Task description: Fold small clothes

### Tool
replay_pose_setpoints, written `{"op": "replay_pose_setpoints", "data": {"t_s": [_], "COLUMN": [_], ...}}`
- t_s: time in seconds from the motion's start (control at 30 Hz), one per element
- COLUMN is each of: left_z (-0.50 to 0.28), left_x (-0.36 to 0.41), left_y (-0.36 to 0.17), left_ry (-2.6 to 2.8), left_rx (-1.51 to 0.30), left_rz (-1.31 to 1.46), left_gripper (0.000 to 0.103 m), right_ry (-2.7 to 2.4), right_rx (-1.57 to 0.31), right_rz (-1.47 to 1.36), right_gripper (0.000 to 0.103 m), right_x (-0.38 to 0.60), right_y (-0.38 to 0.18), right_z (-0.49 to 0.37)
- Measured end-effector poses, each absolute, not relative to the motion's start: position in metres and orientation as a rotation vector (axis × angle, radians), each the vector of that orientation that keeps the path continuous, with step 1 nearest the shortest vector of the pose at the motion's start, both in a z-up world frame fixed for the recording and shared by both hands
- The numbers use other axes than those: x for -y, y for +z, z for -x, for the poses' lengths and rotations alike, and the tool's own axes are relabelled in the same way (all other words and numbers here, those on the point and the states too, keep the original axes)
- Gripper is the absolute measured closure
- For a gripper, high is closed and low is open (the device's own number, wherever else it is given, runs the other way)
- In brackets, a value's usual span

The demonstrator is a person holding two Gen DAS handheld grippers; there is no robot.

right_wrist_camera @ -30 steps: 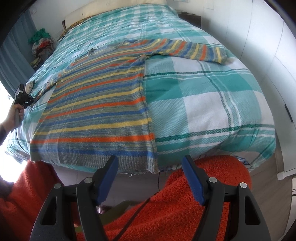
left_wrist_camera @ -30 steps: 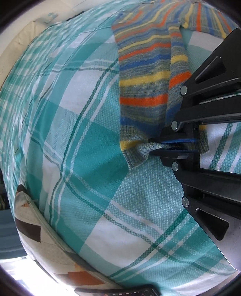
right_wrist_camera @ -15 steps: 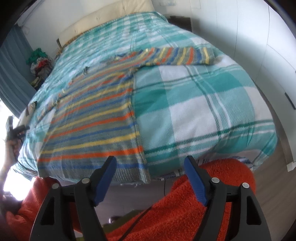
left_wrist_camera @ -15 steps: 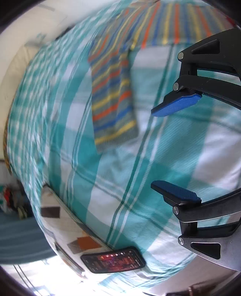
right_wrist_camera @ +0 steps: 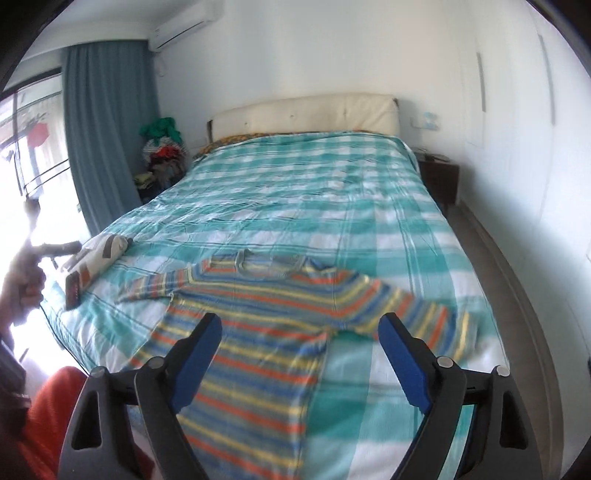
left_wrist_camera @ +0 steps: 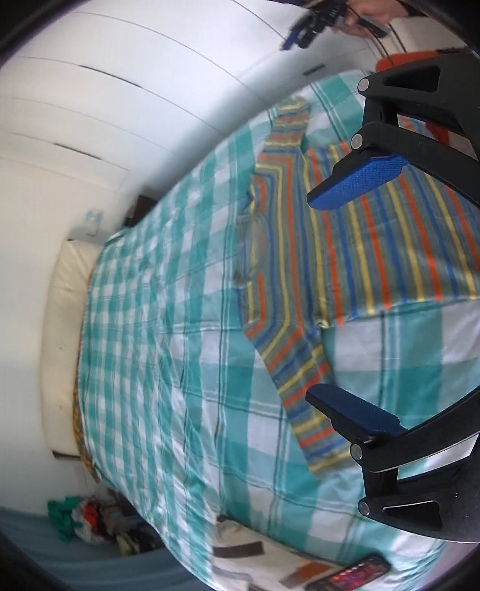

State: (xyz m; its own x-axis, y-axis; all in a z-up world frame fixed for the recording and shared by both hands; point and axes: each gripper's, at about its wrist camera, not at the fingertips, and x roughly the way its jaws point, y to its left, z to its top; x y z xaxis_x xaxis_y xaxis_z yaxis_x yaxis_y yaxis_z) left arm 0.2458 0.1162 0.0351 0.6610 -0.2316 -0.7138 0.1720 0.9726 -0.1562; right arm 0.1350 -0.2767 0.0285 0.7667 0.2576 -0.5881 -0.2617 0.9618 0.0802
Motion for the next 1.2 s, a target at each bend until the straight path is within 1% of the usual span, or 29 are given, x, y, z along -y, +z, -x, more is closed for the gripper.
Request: {"op": "replay_pose_setpoints", "data": {"t_s": [0.17, 0.33, 0.5, 0.53, 0.6, 0.7, 0.77, 0.8, 0.83, 0.87, 0.9, 0.93, 0.97, 1.1, 1.2], "left_z": [-0.334, -0.408, -0.472, -0.483, -0.500, -0.523, -0.529, -0.529, -0.526, -0.522, -0.518, -0.516, -0.513, -0.491, -0.490], "left_x": [-0.116, -0.117, -0.092, -0.086, -0.078, -0.074, -0.068, -0.064, -0.057, -0.050, -0.044, -0.040, -0.034, -0.012, -0.009], "left_y": [-0.020, -0.068, -0.112, -0.122, -0.138, -0.162, -0.174, -0.178, -0.182, -0.183, -0.185, -0.186, -0.184, -0.179, -0.175], "left_ry": [-0.134, -0.145, -0.229, -0.246, -0.262, -0.258, -0.290, -0.326, -0.375, -0.403, -0.430, -0.453, -0.427, -0.282, -0.191], "left_rx": [-0.954, -1.015, -1.073, -1.088, -1.116, -1.141, -1.159, -1.171, -1.177, -1.167, -1.160, -1.173, -1.162, -1.027, -0.952], "left_rz": [0.017, -0.068, -0.200, -0.233, -0.282, -0.324, -0.340, -0.348, -0.369, -0.402, -0.435, -0.435, -0.453, -0.605, -0.622], "left_gripper": [0.008, 0.008, 0.008, 0.009, 0.015, 0.016, 0.016, 0.016, 0.016, 0.019, 0.040, 0.058, 0.098, 0.098, 0.099], "right_ry": [0.376, 0.387, 0.417, 0.427, 0.441, 0.460, 0.474, 0.511, 0.548, 0.572, 0.585, 0.570, 0.540, 0.362, 0.273], "right_rx": [-0.816, -0.961, -1.082, -1.106, -1.144, -1.182, -1.230, -1.287, -1.322, -1.318, -1.306, -1.293, -1.264, -1.115, -1.024], "right_rz": [0.079, 0.172, 0.197, 0.216, 0.262, 0.303, 0.296, 0.267, 0.262, 0.321, 0.381, 0.417, 0.461, 0.624, 0.699], "right_gripper": [0.017, 0.017, 0.017, 0.017, 0.017, 0.019, 0.036, 0.055, 0.068, 0.077, 0.091, 0.092, 0.092, 0.094, 0.094], "right_x": [0.274, 0.266, 0.257, 0.252, 0.245, 0.239, 0.237, 0.235, 0.232, 0.225, 0.218, 0.214, 0.210, 0.198, 0.189], "right_y": [-0.009, -0.061, -0.109, -0.119, -0.137, -0.160, -0.174, -0.184, -0.192, -0.194, -0.194, -0.192, -0.189, -0.177, -0.175], "right_z": [-0.247, -0.346, -0.432, -0.446, -0.472, -0.502, -0.515, -0.520, -0.521, -0.517, -0.513, -0.510, -0.507, -0.493, -0.490]}}
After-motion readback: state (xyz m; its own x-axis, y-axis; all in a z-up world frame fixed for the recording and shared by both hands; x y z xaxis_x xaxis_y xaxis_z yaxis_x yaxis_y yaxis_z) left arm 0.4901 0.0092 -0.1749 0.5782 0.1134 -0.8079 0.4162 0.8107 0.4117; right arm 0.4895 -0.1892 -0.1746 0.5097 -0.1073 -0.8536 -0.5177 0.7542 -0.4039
